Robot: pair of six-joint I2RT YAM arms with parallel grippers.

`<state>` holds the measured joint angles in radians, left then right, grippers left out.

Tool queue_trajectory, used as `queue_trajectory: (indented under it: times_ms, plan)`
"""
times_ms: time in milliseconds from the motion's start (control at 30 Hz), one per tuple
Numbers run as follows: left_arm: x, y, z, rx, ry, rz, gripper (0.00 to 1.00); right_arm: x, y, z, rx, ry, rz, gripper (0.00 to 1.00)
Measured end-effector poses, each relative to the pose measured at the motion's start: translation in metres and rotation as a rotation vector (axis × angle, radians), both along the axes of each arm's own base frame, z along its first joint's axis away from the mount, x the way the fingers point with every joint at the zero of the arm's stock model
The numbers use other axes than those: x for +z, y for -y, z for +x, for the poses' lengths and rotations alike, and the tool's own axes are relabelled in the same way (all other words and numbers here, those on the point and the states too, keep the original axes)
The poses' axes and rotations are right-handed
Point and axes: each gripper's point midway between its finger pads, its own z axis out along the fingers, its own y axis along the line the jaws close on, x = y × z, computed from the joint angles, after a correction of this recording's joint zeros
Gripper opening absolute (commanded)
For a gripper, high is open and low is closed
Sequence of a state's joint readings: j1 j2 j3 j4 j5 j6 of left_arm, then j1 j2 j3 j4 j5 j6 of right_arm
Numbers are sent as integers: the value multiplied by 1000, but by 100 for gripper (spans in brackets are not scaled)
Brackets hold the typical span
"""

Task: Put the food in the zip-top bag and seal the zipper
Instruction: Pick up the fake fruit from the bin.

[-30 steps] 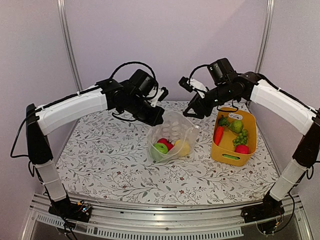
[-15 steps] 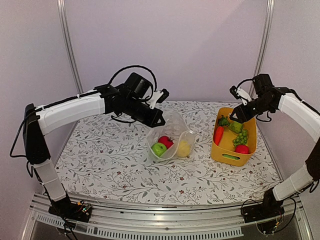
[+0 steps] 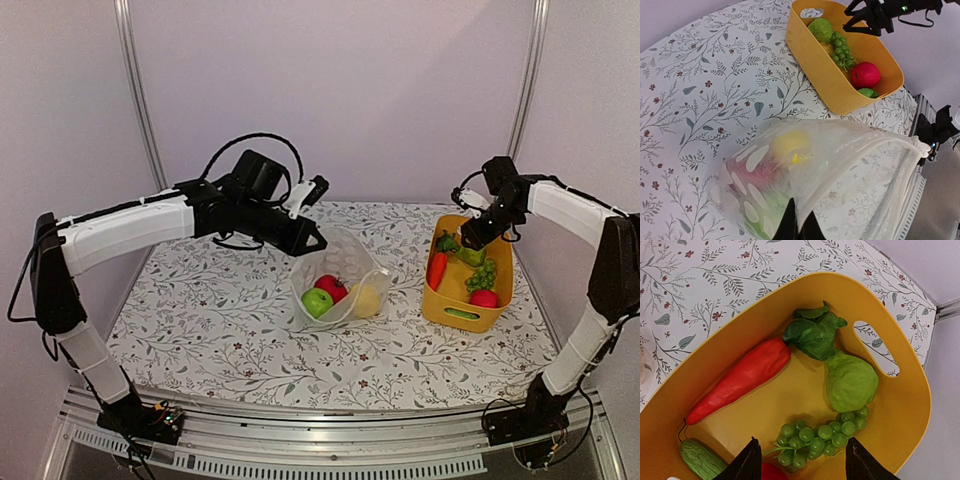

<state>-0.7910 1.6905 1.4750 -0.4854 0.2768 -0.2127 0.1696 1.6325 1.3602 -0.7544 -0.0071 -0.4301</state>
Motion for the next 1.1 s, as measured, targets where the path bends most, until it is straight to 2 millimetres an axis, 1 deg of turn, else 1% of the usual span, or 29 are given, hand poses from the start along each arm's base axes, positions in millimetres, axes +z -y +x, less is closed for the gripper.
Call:
queue_trajectory:
  times_ms: [67,133,367,467,667,833,933,1067,1100]
  plan:
    - [0,0,0,-2,-1,-8,0,-10,5,12,-5,-11,-32,57]
    - [0,-1,0,-1,-3,-17,0,-20,10,19,-11,-23,-57,59]
    - [9,-9,3,13,-2,-54,1,-59,29,37,-40,-83,-115,64]
    - [15,-10,4,14,4,-71,1,-70,33,46,-46,-89,-138,67]
    - [21,-12,5,16,20,-87,1,-76,34,67,-50,-63,-151,72]
    - [21,-11,5,15,21,-93,1,-93,39,75,-54,-63,-183,74]
    - [19,-12,5,14,17,-91,1,-104,43,73,-58,-81,-205,73]
    - [19,-12,5,14,17,-91,1,-109,45,71,-65,-79,-213,74]
    - [19,-12,5,14,17,-91,1,-110,45,71,-66,-75,-212,72]
